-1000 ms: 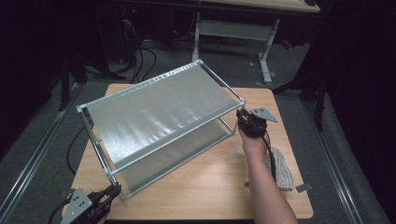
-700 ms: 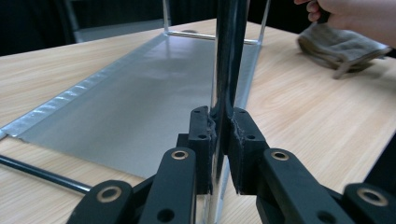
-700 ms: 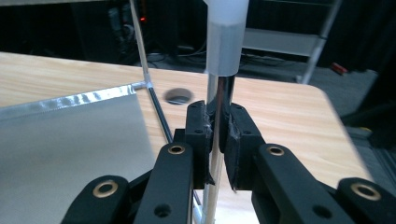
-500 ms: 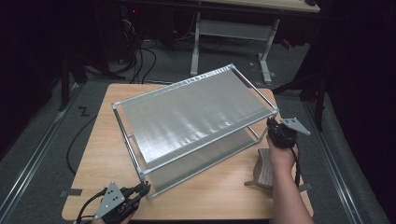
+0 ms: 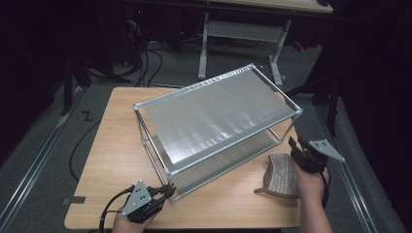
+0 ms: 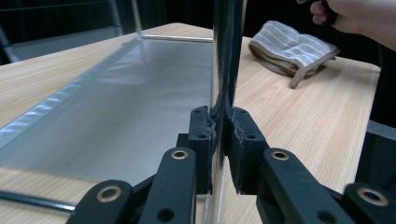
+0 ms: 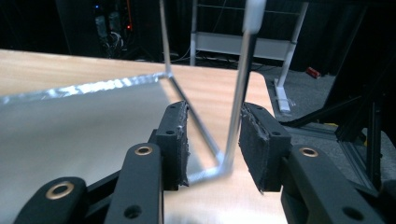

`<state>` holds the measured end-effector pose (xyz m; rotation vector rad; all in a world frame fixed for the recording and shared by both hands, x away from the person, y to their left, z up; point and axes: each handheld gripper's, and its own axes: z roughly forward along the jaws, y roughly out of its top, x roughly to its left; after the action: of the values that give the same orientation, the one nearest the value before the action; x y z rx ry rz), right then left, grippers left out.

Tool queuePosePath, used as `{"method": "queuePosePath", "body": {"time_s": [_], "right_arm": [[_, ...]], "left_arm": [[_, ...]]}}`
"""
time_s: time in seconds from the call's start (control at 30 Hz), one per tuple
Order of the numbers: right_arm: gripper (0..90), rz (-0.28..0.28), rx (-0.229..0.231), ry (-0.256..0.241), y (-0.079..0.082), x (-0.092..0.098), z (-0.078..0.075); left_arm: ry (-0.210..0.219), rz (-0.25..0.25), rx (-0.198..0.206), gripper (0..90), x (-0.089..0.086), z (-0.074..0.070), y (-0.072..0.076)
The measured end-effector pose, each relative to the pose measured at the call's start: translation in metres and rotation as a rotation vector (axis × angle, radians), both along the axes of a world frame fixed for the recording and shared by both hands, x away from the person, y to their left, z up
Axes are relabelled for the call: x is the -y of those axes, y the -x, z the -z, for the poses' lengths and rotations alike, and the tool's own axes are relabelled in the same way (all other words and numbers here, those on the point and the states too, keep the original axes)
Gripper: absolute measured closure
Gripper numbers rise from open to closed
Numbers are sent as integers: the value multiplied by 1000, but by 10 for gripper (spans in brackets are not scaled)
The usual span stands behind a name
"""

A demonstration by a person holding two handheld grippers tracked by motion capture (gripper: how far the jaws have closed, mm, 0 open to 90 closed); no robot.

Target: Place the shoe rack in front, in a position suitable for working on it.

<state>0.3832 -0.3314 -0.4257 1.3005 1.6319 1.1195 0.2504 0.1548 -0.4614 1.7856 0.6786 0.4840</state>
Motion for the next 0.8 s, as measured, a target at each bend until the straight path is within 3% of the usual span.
{"method": "queuePosePath", "body": {"time_s": [0.1,0.17,0.2,0.3,0.37,0.43,0.47,0.5,0.53,0.57,0.63,0.73,0.8], "right_arm": [[595,0,-8,15,12,1,7],[577,-6,-15,9,29,0,15],[577,-6,-15,9,29,0,15],[527,-10,-38,8,51,-5,22],[510,-9,-47,4,54,-6,23],[434,1,-85,2,65,-10,26],[434,1,-85,2,65,-10,26],[340,4,-123,-10,69,-11,29],[340,4,-123,-10,69,-11,29],[211,30,-168,4,73,-12,38],[189,40,-181,10,75,-13,41],[161,38,-253,9,76,-12,54],[163,47,-273,-18,75,-9,59]], "left_arm": [[12,3,6,803,6,1,-1],[27,2,8,801,8,3,0],[31,0,8,801,9,3,0],[45,-16,-15,698,8,5,1],[51,-25,-22,672,7,7,1],[33,-49,-25,575,7,10,1],[33,-49,-25,558,7,10,1],[11,-56,-17,541,8,12,2],[11,-56,-17,536,8,12,2],[6,-53,-19,536,10,13,2],[7,-50,-17,536,12,12,3],[-2,-61,-2,544,15,11,3],[13,-56,-8,546,13,10,1]]}}
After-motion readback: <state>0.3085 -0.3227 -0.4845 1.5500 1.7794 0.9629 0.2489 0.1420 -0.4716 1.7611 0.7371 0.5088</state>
